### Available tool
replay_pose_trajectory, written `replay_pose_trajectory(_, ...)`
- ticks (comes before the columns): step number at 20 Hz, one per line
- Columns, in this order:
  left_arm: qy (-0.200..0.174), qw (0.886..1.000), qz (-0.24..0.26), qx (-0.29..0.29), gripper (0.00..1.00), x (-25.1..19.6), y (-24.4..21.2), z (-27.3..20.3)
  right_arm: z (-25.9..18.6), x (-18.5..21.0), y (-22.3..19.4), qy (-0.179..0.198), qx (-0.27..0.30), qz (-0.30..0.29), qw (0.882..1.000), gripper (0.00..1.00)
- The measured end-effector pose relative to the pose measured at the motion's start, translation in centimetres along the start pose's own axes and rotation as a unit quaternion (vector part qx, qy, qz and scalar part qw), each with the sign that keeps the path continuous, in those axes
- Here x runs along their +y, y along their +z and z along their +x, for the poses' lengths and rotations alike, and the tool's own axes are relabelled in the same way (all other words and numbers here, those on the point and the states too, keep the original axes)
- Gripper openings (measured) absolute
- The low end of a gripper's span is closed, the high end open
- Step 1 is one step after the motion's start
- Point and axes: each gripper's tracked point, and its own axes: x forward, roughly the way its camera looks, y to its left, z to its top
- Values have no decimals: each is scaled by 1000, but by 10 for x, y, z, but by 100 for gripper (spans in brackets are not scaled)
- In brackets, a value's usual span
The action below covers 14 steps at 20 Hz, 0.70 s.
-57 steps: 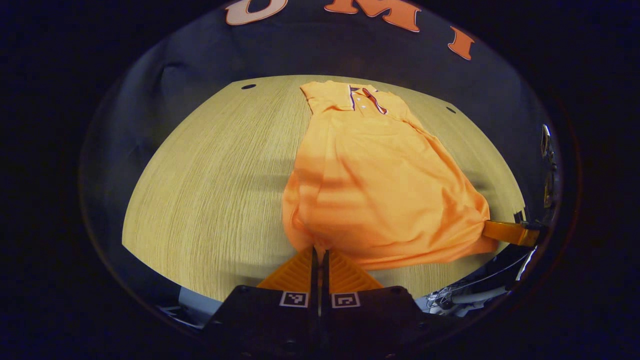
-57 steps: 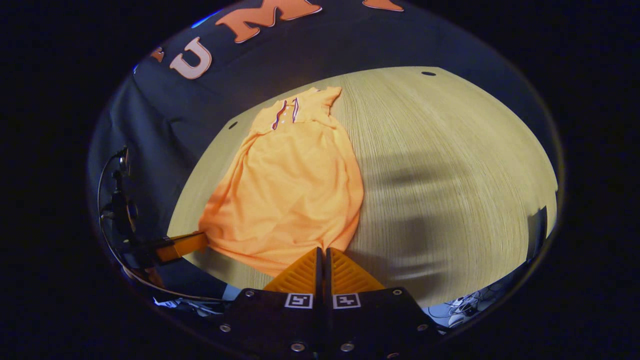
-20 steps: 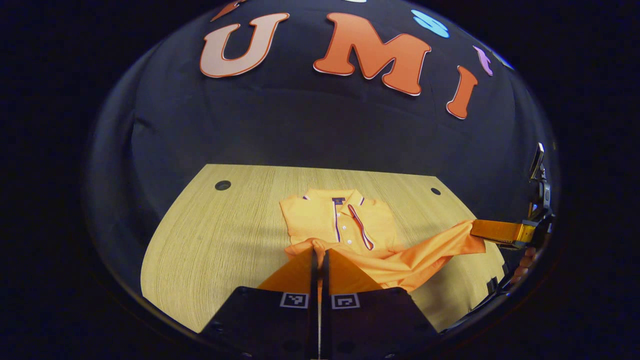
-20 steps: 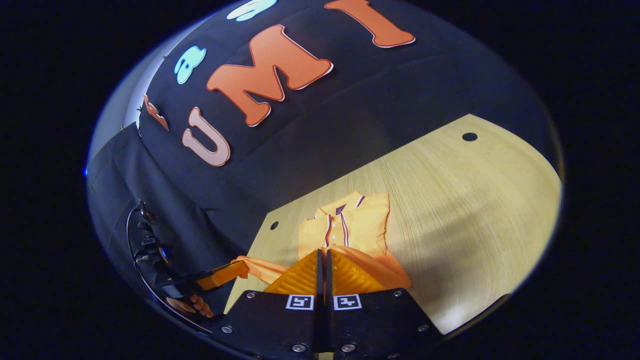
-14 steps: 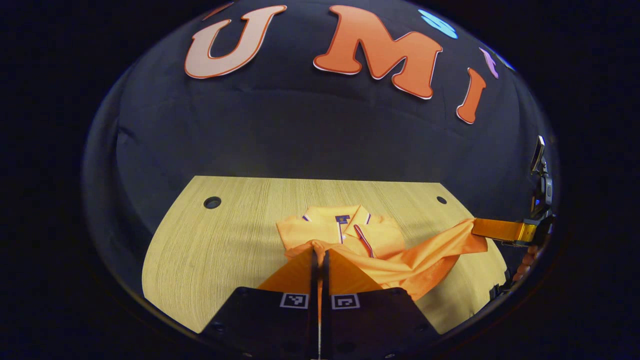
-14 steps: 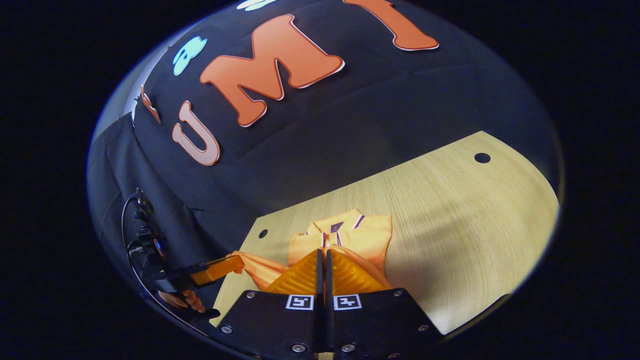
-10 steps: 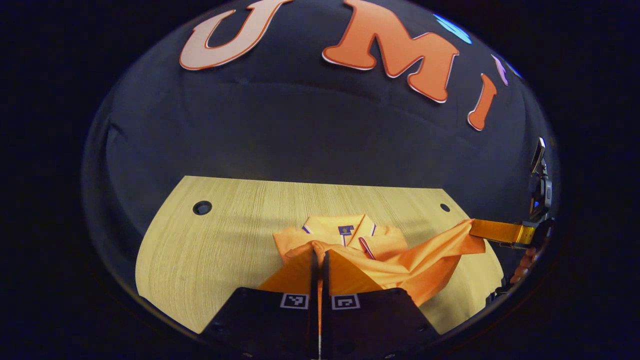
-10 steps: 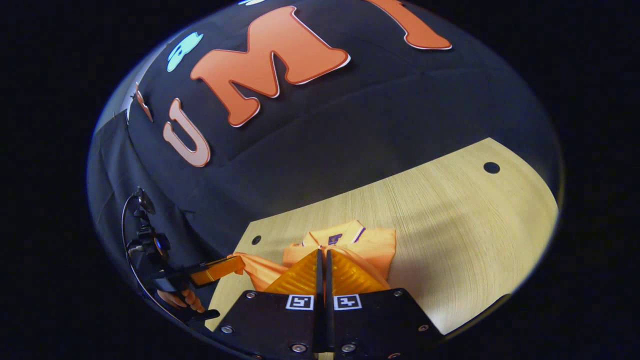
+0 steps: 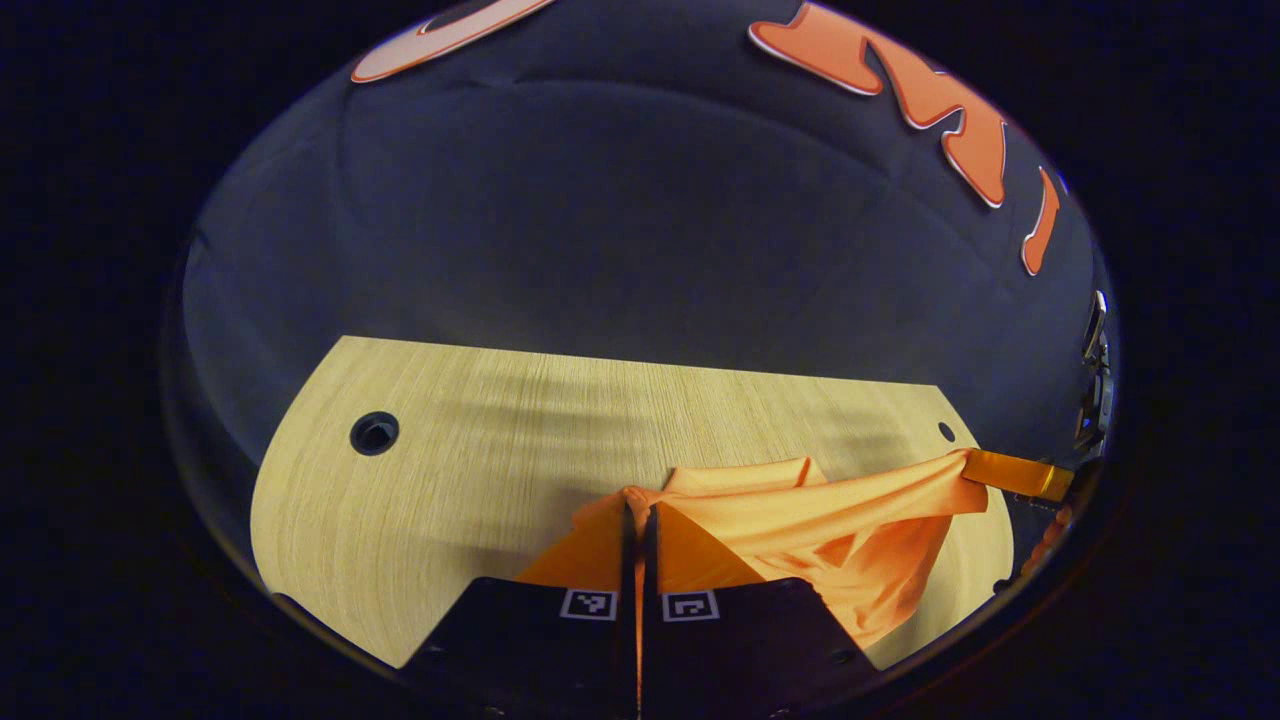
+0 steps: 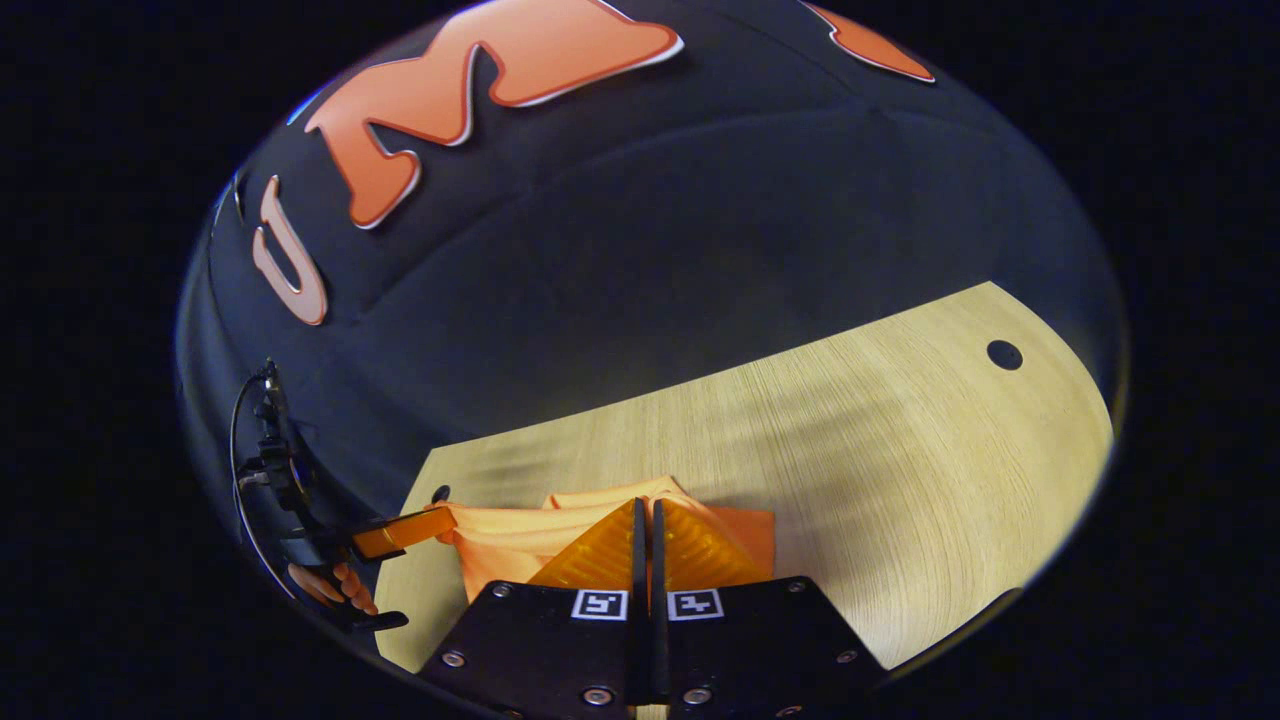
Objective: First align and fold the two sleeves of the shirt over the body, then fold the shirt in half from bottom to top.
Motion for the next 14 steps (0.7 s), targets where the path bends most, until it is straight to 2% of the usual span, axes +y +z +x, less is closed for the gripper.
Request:
replay_pose_trajectory(5, 22, 999, -19, 12, 4, 15, -3, 24, 32, -19, 0, -29, 20, -6, 999, 1)
replay_pose_trajectory(6, 35, 999, -20, 19, 13, 21, -5, 22, 37, -19, -1, -30, 30, -1, 999, 2)
replay_pose_trajectory(7, 43, 999, -21, 19, 27, 23, -1, 22, 40, -22, -1, -36, 37, 2, 999, 4)
replay_pose_trajectory(8, 52, 998, -20, 20, 51, 27, 2, 15, 38, -25, -2, -40, 34, 0, 999, 16)
replay_pose_trajectory(10, 57, 998, -25, 12, 97, 25, 6, 3, 25, -31, 7, -53, 13, -28, 998, 53)
replay_pose_trajectory(11, 57, 998, -29, 3, 97, 21, 11, -6, 15, -31, 13, -55, -1, -42, 998, 65)
replay_pose_trajectory(12, 62, 998, -30, -7, 98, 19, 16, -17, 4, -28, 16, -53, -10, -56, 997, 89)
replay_pose_trajectory(14, 67, 997, -23, -29, 99, 12, 22, -43, -19, -17, 22, -49, -28, -80, 995, 97)
